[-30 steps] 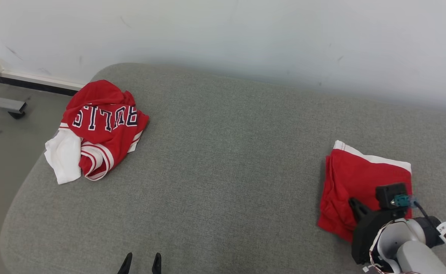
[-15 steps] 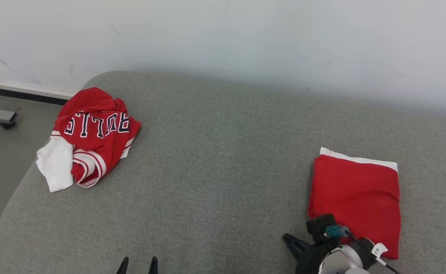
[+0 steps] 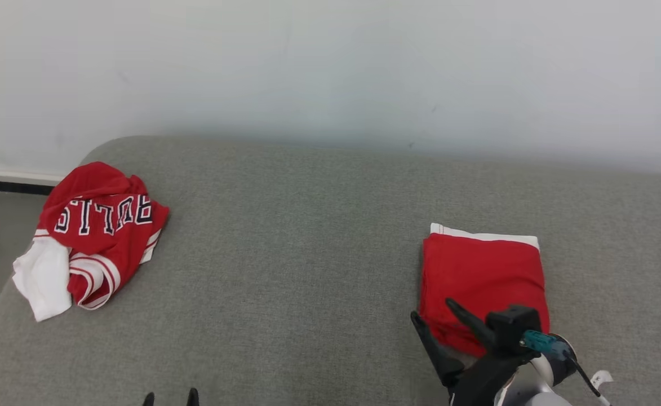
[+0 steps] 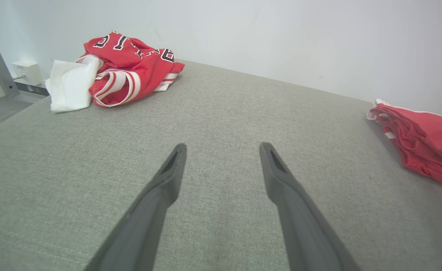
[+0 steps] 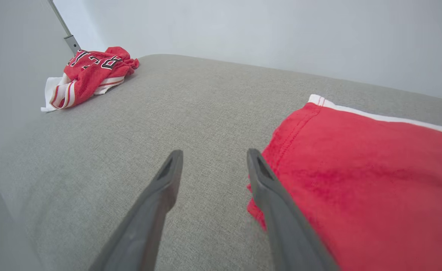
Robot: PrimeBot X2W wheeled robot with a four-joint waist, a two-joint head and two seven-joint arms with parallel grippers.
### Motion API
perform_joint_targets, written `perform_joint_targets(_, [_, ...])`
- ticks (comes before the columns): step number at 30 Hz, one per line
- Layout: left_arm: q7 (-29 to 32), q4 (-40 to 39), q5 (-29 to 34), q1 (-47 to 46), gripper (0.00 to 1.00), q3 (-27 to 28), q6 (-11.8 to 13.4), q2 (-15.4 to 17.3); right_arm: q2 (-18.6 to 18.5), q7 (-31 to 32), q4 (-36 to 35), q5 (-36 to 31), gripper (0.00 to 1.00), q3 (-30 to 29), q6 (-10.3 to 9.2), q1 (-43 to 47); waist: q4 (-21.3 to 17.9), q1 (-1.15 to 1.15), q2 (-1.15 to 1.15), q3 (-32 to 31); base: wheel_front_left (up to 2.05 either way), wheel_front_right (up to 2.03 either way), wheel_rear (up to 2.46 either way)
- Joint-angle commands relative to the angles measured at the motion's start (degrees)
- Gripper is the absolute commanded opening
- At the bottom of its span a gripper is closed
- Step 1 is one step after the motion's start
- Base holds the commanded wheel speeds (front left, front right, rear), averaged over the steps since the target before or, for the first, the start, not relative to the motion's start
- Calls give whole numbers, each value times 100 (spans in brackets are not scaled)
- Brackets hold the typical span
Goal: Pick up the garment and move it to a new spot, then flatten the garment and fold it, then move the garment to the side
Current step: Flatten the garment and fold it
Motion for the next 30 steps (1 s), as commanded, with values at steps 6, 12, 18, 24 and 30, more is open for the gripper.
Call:
perform_joint_targets(6, [-18,-185,-55,83,100,407,55,-9,38,-230,-681,-341,100,-775,-15,534,-622,0,0,-159,0,0,0])
perform_joint_targets(12, [-17,-331,-17,-53,100,650,48,-10,166,-373,-1155,-574,100,-1468,-15,915,-984,0,0,-154,0,0,0])
perform_joint_targets(18, [-18,-317,-5,-211,100,847,24,-8,149,-711,-1316,-614,100,-2030,-15,1175,-1253,0,0,-164,0,0,0])
perform_joint_targets(24, [-18,-159,22,-313,100,986,-19,-8,-103,-1007,-1152,-523,100,-2105,-15,1233,-1442,0,0,-190,0,0,0])
perform_joint_targets(30, [-17,58,217,-389,100,1052,-113,-8,-382,-1156,-784,-303,100,-1854,-15,1131,-1569,0,0,-232,0,0,0])
